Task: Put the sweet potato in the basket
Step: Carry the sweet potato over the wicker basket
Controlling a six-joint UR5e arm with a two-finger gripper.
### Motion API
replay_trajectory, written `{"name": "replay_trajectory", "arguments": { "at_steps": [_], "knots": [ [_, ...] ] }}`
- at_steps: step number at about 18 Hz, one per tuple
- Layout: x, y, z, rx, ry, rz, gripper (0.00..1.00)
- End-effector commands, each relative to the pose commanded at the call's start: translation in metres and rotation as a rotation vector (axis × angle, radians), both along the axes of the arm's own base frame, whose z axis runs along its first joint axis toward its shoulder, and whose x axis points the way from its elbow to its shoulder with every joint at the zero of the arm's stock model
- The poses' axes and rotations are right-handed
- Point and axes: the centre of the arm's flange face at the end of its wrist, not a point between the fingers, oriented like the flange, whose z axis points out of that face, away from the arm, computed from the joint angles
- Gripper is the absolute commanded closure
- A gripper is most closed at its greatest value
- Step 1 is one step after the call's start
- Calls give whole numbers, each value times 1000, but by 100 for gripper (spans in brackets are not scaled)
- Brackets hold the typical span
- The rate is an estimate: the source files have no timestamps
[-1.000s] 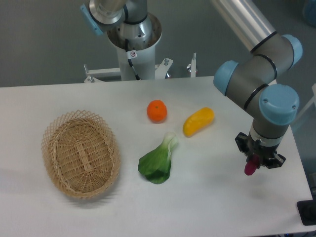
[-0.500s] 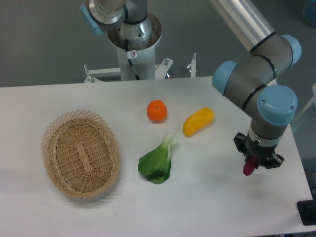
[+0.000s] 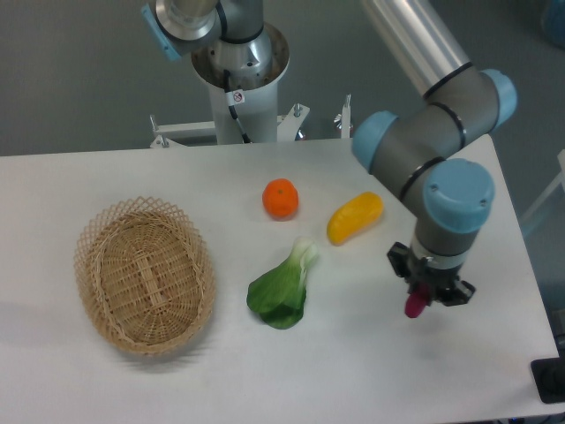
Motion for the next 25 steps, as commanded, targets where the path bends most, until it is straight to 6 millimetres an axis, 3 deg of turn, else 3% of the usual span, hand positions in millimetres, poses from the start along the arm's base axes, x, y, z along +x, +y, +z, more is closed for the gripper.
{"name": "replay_trajectory", "arguments": {
  "at_steps": [7, 12, 16, 23, 25],
  "knots": [
    [112, 62, 17, 20, 3, -51, 85],
    [200, 92, 17, 21, -7, -132, 85],
    [251, 98, 12, 8, -18, -188, 85],
    [327, 96, -28, -62, -65, -244, 86],
    [340, 96, -36, -76, -75, -253, 86]
  ]
}}
